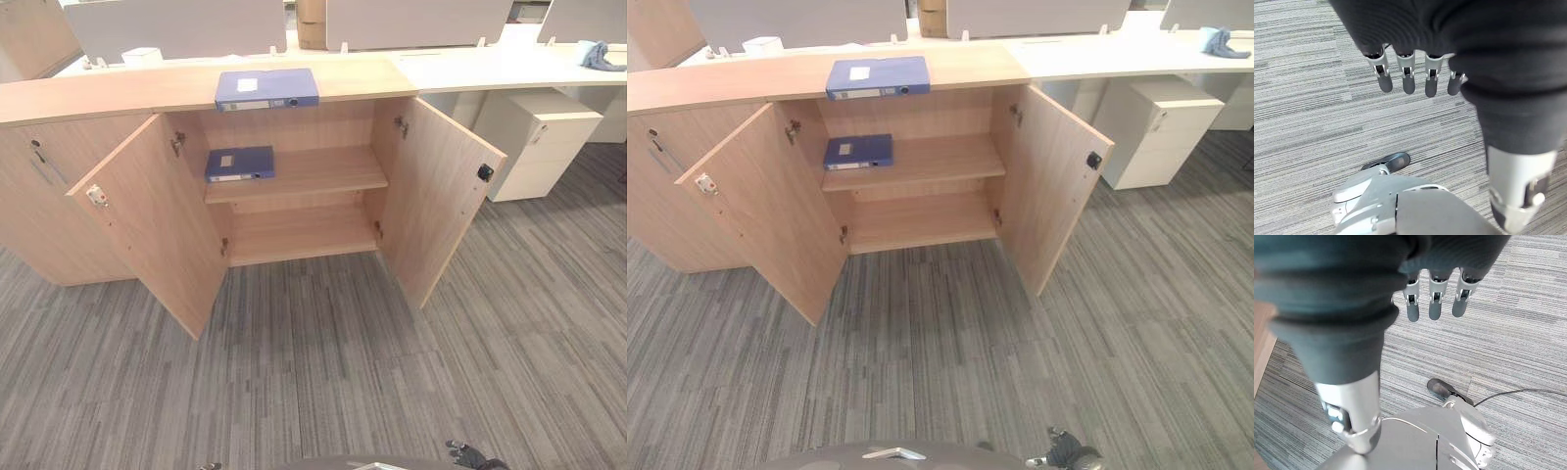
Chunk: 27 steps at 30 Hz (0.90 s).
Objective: Put the empty folder in the office cabinet
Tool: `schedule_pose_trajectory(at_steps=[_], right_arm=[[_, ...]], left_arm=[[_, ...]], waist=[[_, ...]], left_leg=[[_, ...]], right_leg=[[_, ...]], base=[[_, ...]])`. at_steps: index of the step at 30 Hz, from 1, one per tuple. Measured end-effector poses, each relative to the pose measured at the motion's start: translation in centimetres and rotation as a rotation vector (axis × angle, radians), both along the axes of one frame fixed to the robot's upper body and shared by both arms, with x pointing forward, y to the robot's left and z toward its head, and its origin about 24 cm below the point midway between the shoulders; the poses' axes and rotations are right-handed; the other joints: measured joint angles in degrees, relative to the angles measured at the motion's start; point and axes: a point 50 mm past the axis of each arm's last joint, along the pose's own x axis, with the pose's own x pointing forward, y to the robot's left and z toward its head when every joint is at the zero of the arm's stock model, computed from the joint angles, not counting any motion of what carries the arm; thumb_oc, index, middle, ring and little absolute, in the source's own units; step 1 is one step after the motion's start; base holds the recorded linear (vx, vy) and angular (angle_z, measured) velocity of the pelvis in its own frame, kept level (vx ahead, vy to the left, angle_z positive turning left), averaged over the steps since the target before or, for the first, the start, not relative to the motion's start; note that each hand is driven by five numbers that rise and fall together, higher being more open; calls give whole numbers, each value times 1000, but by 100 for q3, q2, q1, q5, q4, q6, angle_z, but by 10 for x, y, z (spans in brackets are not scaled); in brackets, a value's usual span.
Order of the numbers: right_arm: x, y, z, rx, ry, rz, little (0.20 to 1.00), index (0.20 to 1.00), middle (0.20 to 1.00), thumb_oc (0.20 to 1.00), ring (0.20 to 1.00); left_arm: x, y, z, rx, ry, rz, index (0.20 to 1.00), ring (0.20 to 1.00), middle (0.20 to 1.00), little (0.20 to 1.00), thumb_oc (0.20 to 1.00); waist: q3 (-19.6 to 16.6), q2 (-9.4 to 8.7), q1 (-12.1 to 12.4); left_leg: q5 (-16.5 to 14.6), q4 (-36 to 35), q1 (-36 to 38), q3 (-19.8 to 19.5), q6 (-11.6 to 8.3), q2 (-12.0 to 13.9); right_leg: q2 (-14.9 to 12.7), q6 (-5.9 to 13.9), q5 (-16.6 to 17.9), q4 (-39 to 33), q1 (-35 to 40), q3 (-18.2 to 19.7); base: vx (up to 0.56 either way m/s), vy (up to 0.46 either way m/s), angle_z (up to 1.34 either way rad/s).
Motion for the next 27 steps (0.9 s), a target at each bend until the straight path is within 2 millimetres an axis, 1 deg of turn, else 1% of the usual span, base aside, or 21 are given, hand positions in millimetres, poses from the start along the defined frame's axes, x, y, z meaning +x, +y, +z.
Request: schedule_pose_trajectory(at_steps=[3, 10, 15, 23, 24, 27], right_arm=[[-4, -1, -1, -5, 18, -5, 1000, 1000, 1000, 1000, 1000], [-4, 0, -1, -3, 18, -5, 1000, 1000, 1000, 1000, 1000], [-4, 0, -1, -3, 20, 1, 1000, 1000, 1000, 1000, 1000], [-5, 2, -2, 0, 22, 2, 1000, 1000, 1000, 1000, 1000], [-3, 2, -2, 1, 18, 4, 1000, 1000, 1000, 1000, 1000], [-2, 3, -2, 1, 16, 10, 1000, 1000, 1000, 1000, 1000]], left_arm=[[0, 0, 0, 0, 1, 0, 1000, 1000, 1000, 1000, 1000], [-2, 1, 0, 4, 7, 6, 1000, 1000, 1000, 1000, 1000], [-8, 4, -1, 18, 34, 11, 1000, 1000, 1000, 1000, 1000], [-7, 6, -1, 24, 32, 27, 1000, 1000, 1000, 1000, 1000], [-6, 7, 0, 28, 27, 34, 1000, 1000, 1000, 1000, 1000], [-4, 8, 0, 31, 21, 38, 1000, 1000, 1000, 1000, 1000]], waist=[[1, -2, 7], [18, -26, 6], [37, -58, 29], [65, -76, 58], [144, -78, 69], [218, -82, 80]], left_leg=[[0, -1, 1, -1, 0, 0], [3, 9, 5, 0, -3, 0], [9, 25, 3, -12, -5, 4], [18, 24, -2, -40, -15, 18], [28, 28, -17, -44, -27, 33], [36, 56, -111, -74, -42, 47]], right_leg=[[0, 0, 0, 0, 1, 0], [2, 1, 0, -2, 0, 0], [3, 0, 0, -4, 4, -15], [16, -19, -15, -5, -1, -44], [22, -27, -24, -5, -5, -47], [36, -3, -43, -2, -79, -55]], base=[[0, 0, 0], [-4, -21, 0], [5, -43, 1], [-8, -45, 2], [-49, -44, 1], [-92, -90, 2]])
